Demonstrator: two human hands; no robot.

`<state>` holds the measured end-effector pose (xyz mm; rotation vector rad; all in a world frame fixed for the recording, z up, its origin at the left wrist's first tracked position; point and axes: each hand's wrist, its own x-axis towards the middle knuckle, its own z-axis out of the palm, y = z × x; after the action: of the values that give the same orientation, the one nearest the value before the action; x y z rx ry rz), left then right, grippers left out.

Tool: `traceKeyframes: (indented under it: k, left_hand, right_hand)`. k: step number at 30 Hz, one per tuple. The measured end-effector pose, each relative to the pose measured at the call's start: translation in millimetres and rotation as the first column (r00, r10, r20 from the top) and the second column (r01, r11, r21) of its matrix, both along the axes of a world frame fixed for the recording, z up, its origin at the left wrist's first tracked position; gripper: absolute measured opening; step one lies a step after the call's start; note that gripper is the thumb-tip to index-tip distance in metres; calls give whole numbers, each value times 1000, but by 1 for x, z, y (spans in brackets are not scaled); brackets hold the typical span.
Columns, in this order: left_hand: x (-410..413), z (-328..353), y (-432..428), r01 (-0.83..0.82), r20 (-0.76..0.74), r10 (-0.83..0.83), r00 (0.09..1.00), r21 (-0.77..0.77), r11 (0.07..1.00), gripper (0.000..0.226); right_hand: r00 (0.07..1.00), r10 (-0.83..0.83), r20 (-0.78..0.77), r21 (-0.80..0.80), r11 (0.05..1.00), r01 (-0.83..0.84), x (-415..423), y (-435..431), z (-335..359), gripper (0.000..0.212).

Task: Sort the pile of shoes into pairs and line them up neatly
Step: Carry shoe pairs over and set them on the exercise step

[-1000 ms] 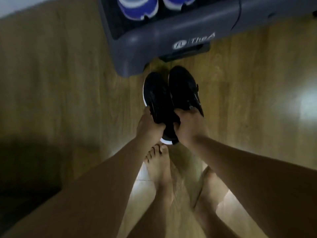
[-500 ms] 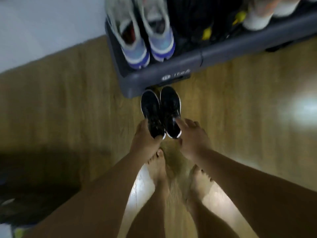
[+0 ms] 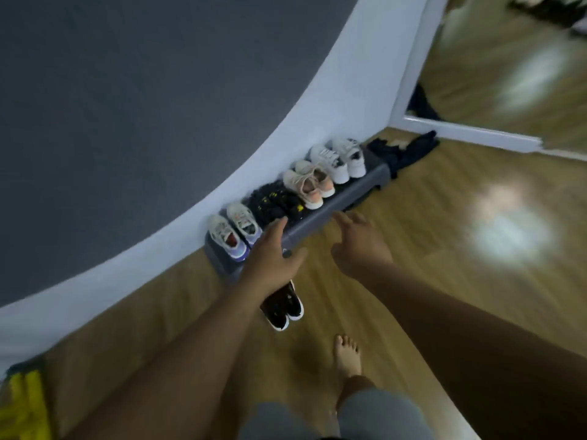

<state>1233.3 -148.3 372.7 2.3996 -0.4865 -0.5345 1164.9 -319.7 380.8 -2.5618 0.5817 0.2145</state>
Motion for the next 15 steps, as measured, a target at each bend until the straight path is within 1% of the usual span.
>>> traceKeyframes:
  k: [2,4,6,8,11,13,15]
  left_hand:
    - [-31,21,-19,175,29,-175,984,-6,984,77]
    - [-75,32,-34,342,72,-341,937,-1,940,77]
    - [-127,39,-43,467,87,-468,879,34,884,75]
    - [-182,43,-48,570,65,-573,817,66,819,71]
    - [-260,46,-54,693,63,-697,714,72,717,62]
    - [-317,46,-55,740,87,-743,663,68,669,62]
    - [-374,45,-55,784,104,-785,610,68,618,65]
  right_hand:
    - [993,-101,54,-29,994,103,-53,-1,21,70]
    - [974,-214,73,-54,975,218,-117,6,34,68]
    - [943,-327,56,-50,943,329,-185,18,42,66]
    - [902,-432,13,-29,901,432,-256,31,48,65]
    - [813,-582,-11,-6,814,581,-359,49,53,63]
    - [744,-667,-39,-3,744,668,-425,62,53,62]
    - [674,-738,-32,-1,674,738,-484,73,50,62]
